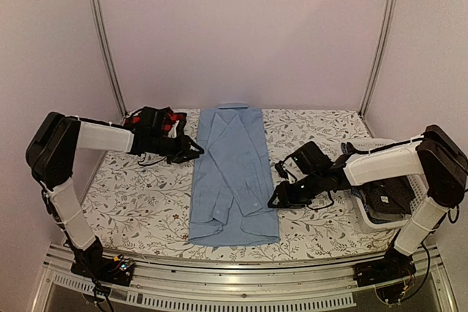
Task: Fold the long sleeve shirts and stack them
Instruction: Pick up the rectangle-folded shirt from the center of the board.
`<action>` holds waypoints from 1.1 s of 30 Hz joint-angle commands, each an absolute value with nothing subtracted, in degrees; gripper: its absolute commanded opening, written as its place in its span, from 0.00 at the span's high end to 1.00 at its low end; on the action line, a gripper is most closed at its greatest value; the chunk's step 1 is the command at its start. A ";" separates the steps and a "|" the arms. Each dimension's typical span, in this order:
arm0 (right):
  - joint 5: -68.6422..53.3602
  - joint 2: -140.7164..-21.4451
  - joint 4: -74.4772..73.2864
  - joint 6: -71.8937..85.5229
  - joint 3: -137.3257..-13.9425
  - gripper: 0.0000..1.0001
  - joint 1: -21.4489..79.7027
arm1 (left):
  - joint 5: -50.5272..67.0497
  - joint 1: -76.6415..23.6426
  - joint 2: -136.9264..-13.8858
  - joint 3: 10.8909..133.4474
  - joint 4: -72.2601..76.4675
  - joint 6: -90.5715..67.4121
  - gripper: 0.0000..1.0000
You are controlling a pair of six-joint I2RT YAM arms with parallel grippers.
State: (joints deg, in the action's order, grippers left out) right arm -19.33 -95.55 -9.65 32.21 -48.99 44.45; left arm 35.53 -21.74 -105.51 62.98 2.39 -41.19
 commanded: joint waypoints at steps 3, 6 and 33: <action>-21.97 -92.42 -6.64 35.40 -45.27 0.59 44.03 | 34.09 -22.27 -95.14 48.31 0.19 -40.31 0.72; -22.21 -91.48 -6.34 36.35 -43.73 0.55 43.95 | 34.03 -22.33 -90.75 43.30 -2.54 -40.34 0.71; -23.84 -93.22 5.10 46.98 -37.45 0.52 42.09 | 31.12 -31.50 -86.93 29.64 -2.05 -45.36 0.66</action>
